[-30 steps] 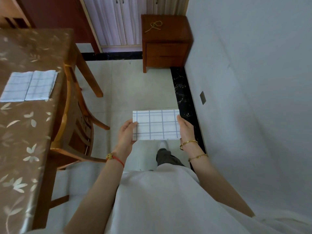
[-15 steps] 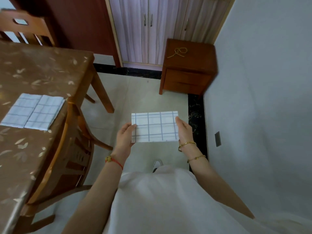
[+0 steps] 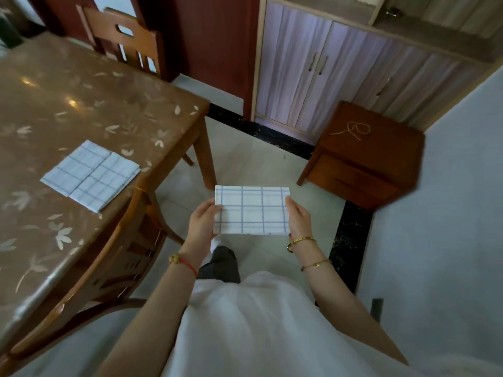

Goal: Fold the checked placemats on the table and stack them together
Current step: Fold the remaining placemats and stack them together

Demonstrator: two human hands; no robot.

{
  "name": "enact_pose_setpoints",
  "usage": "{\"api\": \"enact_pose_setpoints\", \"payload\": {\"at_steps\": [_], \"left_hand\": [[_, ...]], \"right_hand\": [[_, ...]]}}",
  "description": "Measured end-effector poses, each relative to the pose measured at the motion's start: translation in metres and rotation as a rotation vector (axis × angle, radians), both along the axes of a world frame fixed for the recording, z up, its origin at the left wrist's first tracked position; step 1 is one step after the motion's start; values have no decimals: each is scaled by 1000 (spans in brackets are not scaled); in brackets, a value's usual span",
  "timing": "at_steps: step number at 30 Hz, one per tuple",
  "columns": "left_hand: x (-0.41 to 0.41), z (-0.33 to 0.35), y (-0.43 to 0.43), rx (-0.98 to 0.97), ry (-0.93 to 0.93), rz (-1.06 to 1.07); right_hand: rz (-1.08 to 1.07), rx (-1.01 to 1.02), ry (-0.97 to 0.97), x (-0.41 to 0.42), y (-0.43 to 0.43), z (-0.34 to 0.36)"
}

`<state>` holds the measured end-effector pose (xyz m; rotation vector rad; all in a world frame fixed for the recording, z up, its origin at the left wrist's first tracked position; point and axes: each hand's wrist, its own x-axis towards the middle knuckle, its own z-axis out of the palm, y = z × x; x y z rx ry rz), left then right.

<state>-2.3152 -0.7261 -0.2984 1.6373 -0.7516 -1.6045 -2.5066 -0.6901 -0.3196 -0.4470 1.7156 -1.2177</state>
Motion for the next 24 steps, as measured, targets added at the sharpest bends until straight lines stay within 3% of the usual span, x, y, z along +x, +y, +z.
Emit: {"api": "enact_pose_setpoints", "payload": {"at_steps": [15, 24], "left_hand": [[65, 5, -201, -88, -23, 275], [110, 0, -235, -51, -19, 488]], "right_hand": [[315, -19, -44, 53, -246, 9], [580, -18, -17, 110, -330, 1]]}}
